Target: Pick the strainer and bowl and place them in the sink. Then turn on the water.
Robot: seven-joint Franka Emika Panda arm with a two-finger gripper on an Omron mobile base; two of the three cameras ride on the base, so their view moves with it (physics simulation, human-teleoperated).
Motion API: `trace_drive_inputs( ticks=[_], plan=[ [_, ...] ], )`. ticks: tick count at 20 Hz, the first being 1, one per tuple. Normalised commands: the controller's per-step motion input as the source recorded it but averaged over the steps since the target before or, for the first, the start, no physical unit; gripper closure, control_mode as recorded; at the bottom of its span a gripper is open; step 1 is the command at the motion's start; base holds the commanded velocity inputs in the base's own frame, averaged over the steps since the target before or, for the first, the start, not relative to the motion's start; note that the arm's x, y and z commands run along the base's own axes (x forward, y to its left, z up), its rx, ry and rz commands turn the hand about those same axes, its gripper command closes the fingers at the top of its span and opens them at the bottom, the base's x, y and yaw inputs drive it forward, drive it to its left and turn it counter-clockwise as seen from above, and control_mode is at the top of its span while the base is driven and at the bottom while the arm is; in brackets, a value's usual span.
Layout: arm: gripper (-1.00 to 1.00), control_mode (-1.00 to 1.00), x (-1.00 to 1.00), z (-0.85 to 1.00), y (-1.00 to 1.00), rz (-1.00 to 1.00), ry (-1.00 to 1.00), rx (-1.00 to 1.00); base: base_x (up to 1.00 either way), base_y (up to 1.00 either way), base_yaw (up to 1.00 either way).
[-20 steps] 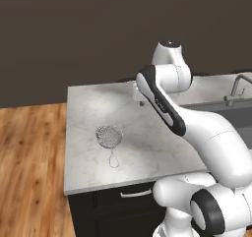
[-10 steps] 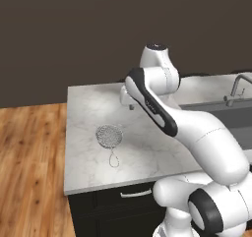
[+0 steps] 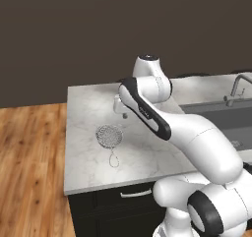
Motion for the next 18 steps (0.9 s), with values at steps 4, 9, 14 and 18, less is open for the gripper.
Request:
trace_drive_inputs(
  ticks=[4, 9, 14, 18],
  plan=[
    [-1.0, -1.0, 0.0, -0.66, 0.07, 0.02, 0.0, 0.02, 0.0, 0.0, 0.0],
    [-1.0, -1.0, 0.0, -0.58, 0.16, 0.01, 0.0, 0.0, 0.0, 0.0, 0.0],
    [-1.0, -1.0, 0.0, -0.36, 0.27, 0.0, 0.0, 0.0, 0.0, 0.0, 0.0],
    [-1.0, -1.0, 0.0, -0.39, 0.33, 0.0, 0.0, 0.0, 0.0, 0.0, 0.0]
  ],
)
